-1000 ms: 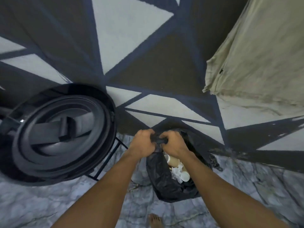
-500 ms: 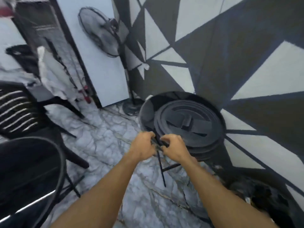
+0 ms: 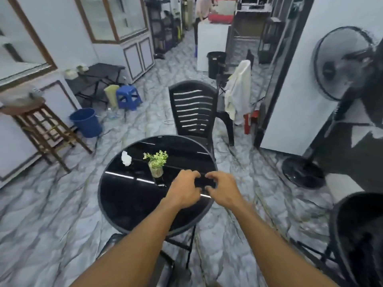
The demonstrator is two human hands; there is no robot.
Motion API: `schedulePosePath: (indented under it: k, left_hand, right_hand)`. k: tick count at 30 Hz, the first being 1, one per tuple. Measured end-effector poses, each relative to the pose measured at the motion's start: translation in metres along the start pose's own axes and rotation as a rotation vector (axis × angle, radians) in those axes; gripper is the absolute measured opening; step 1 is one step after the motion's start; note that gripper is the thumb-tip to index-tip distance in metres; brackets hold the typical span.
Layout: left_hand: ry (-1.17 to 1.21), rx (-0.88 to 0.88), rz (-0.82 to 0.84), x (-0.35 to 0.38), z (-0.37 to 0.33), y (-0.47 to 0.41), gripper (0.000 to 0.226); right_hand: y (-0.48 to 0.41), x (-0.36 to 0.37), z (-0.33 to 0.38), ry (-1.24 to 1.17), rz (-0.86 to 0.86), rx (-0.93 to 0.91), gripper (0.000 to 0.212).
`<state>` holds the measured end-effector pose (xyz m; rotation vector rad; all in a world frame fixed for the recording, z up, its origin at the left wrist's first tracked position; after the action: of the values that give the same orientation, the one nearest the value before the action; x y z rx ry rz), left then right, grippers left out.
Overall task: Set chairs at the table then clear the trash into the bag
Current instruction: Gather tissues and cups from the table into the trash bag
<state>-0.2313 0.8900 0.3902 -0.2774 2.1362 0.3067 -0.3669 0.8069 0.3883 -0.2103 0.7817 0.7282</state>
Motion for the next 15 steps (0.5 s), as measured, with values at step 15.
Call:
schedulePosePath:
  k: [15]
  left_hand:
    - [0.082,-0.541,-0.250,-0.085,0.188,-0.020,0.057]
  right_hand:
    - [-0.193,0.135,0.127,0.105,0.494,-0.326,0.053]
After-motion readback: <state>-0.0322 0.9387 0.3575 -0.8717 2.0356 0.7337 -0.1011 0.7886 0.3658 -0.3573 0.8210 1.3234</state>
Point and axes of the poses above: each hand's wrist, its own y-axis away from the middle knuckle, its own x-axis out of the palm, z = x × y, the point moved 2 cm from there along -y, towards the middle knuckle, and after that the axes turned 4 degrees about z, right-handed, at the moved point
